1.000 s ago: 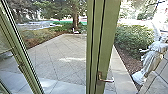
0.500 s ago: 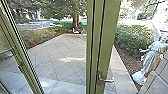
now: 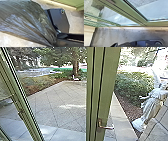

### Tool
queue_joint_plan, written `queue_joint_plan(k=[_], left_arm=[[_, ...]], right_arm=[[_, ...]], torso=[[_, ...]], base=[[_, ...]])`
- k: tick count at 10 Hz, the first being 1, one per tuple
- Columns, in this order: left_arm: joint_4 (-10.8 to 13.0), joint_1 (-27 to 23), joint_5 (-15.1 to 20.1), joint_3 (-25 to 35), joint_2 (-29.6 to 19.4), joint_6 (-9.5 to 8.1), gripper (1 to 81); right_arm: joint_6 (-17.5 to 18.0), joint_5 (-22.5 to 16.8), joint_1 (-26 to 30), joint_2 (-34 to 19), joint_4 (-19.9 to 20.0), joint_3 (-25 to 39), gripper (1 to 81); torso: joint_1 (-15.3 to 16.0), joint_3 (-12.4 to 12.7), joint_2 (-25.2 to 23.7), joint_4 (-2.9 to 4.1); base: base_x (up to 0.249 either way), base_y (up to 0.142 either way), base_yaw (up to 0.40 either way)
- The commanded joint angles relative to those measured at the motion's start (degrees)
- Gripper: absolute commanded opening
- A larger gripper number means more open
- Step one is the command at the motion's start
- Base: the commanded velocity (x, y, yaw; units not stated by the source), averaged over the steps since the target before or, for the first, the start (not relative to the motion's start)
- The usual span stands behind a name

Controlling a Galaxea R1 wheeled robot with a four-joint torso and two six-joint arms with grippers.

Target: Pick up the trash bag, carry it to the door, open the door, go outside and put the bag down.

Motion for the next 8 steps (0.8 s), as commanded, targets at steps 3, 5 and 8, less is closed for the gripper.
queue_joint_plan(k=[3,5,8], left_arm=[[-0.65,-2.09,3.49,0.40,-0.09,0.06,1.0],[-0.65,-2.09,3.49,0.39,0.17,0.06,1.0],[-0.74,-2.00,3.49,0.31,0.09,0.06,1.0]], right_arm=[[6.40,-18.53,20.07,-3.23,1.93,-2.22,81.1],[8.77,-22.31,25.26,-1.83,1.84,-2.57,81.1],[16.50,-27.23,32.03,2.13,0.17,-2.22,81.1]], torso=[[0.00,0.00,0.00,0.00],[0.00,0.00,0.02,0.00],[0.00,-0.02,0.02,0.00]], base=[[0.000,0.000,0.000],[0.000,0.000,0.000],[0.000,0.000,0.000]])
